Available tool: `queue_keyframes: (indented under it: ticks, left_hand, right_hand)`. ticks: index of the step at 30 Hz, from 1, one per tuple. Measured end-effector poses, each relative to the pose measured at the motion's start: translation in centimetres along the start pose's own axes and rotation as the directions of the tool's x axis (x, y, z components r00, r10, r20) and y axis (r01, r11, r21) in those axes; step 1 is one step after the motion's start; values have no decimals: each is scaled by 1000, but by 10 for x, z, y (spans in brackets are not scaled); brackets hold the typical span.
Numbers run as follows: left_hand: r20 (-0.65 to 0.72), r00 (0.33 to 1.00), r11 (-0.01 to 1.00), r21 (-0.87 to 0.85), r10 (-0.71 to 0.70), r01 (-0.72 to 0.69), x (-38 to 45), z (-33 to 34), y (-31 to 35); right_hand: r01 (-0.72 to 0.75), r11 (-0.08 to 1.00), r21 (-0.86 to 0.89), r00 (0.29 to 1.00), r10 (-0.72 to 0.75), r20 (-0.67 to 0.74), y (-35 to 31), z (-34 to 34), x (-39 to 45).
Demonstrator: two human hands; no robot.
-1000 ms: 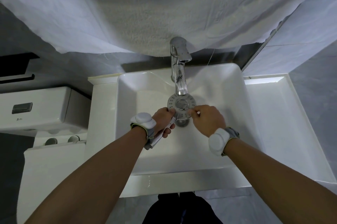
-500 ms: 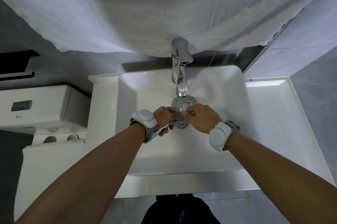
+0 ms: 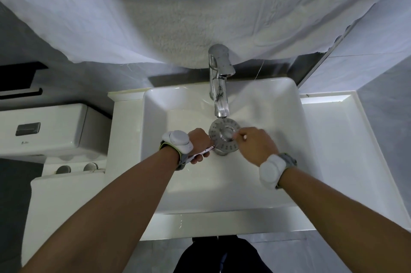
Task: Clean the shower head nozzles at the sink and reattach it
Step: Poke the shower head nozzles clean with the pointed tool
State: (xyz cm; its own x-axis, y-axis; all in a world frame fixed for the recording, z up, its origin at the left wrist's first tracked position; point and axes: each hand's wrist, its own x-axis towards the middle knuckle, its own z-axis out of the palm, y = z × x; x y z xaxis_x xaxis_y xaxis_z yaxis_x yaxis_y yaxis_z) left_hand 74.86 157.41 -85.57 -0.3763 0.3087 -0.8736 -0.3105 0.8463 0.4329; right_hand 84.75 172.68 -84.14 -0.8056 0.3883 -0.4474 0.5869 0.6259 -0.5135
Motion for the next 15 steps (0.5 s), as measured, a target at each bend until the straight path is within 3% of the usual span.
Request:
queue_keyframes:
  ticks: [2, 6, 10, 15]
  left_hand:
    - [-7, 1000, 1000, -10, 6, -6, 0, -1, -1]
    - [-32, 999, 999, -21, 41, -42, -1, 2, -1]
    - [-65, 994, 996, -9, 83, -84, -1, 2, 0]
    - [-87, 991, 994, -7, 106, -107, -3, 5, -1]
  right_hand:
    - [47, 999, -22, 998, -47, 32, -5, 8, -9]
    - [-100, 986, 135, 993, 107, -51, -2, -8, 10]
    - [23, 999, 46, 999, -26, 48, -16, 15, -7]
    - [-145, 972, 186, 986, 157, -52, -8, -7, 10]
